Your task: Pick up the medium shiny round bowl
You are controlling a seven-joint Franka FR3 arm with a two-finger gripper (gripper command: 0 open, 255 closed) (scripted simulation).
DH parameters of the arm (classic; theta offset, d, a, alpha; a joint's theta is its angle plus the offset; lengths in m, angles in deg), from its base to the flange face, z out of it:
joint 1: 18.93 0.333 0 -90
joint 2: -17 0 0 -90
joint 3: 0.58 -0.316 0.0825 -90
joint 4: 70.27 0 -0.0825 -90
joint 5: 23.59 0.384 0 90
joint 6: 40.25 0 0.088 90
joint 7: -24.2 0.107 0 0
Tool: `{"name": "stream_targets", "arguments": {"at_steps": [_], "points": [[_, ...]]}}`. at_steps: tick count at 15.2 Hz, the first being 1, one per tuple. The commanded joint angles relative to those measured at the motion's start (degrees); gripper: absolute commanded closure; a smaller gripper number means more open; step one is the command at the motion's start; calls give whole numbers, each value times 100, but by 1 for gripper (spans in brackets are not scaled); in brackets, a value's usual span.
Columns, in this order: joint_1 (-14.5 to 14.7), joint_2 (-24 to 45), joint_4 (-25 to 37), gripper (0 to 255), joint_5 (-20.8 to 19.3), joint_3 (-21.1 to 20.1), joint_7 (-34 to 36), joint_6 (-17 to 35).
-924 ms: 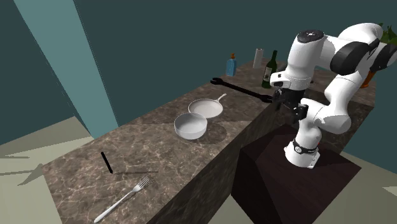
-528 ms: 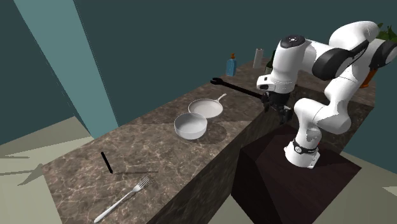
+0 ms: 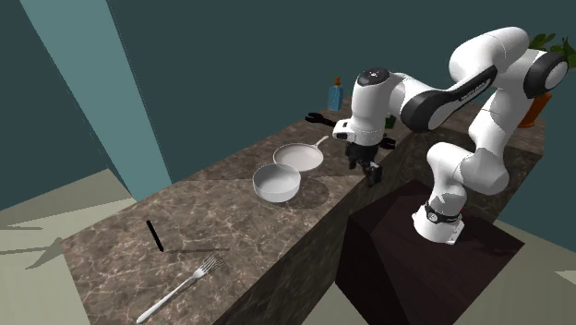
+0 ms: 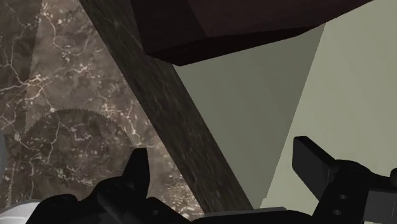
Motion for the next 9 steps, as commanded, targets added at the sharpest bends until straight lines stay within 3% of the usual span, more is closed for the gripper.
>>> {"name": "stream_targets", "arguments": {"at_steps": [1, 9], "points": [[-48, 404, 231, 0, -27, 134, -124, 205], [-247, 2084, 1443, 0, 144, 551, -627, 747]]}}
